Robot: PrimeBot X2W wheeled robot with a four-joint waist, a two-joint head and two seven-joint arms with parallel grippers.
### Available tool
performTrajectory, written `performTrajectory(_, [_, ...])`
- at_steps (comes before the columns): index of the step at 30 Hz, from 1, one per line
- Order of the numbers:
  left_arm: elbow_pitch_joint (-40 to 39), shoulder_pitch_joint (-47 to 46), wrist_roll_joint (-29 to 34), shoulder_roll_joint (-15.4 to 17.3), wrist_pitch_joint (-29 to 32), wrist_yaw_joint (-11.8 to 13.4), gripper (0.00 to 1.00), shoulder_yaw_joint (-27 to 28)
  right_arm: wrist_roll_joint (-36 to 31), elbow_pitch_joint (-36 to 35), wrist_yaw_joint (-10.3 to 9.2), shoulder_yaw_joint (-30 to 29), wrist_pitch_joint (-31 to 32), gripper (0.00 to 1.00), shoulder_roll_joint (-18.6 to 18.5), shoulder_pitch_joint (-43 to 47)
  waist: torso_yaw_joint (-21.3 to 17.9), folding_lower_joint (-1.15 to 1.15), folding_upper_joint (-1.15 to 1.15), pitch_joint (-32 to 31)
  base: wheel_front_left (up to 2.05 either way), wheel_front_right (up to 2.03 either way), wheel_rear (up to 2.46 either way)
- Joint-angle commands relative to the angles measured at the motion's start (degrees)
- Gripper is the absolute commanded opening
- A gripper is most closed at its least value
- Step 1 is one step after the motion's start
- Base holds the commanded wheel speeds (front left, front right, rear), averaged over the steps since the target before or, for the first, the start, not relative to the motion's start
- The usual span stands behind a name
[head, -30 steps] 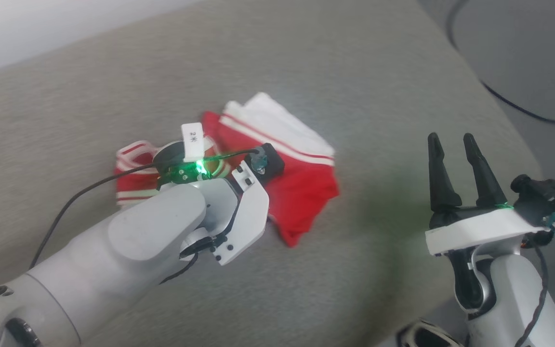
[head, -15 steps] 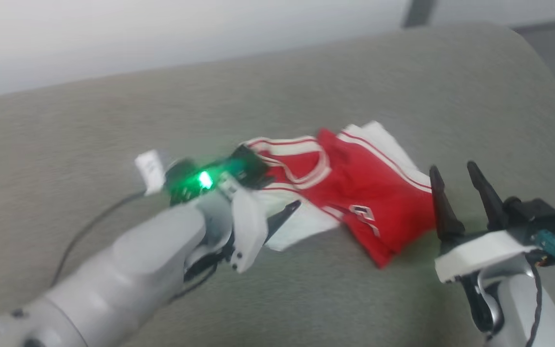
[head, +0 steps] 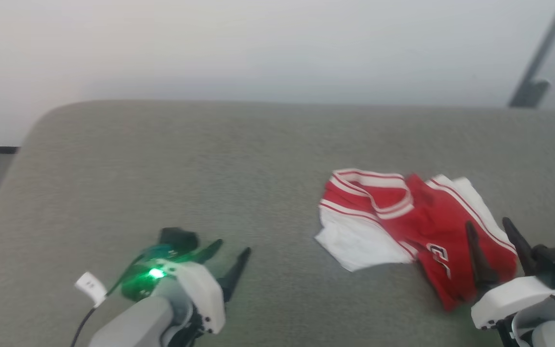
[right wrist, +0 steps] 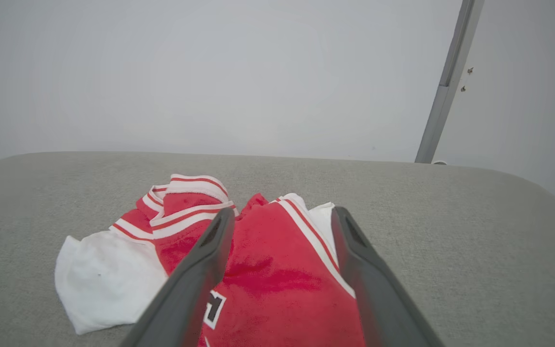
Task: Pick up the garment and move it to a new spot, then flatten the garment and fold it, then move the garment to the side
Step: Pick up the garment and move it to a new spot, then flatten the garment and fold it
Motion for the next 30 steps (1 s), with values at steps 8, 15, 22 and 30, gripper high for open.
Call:
performTrajectory(8, [-10.32,15.21,11.56,3.75,-0.43,4.34,1.0,20.7,0.57,0.74,-0.04,-1.68,-0.16,1.0,-0.7,2.73,5.5,0.0,0.0,-5.06,0.0,0.0,0.0])
performTrajectory(15, [-23.55,28.21,21.99,4.35,-0.43,6.71,1.0,37.85,0.25,-0.34,-0.04,-3.32,-0.16,1.0,-0.89,4.23,3.63,0.0,0.0,-6.11,0.0,0.0,0.0])
performTrajectory(22, [-32.83,36.38,31.25,2.87,-0.44,6.08,1.0,49.11,0.3,-2.86,-0.04,-3.64,-0.16,1.0,-0.74,4.01,1.45,0.0,0.0,-6.27,0.0,0.0,0.0])
performTrajectory(30, [-37.83,41.0,37.89,-1.4,-0.43,3.89,1.0,56.69,0.58,-5.79,-0.04,-3.07,-0.16,1.0,0.26,4.16,0.1,0.0,0.0,-5.66,0.0,0.0,0.0])
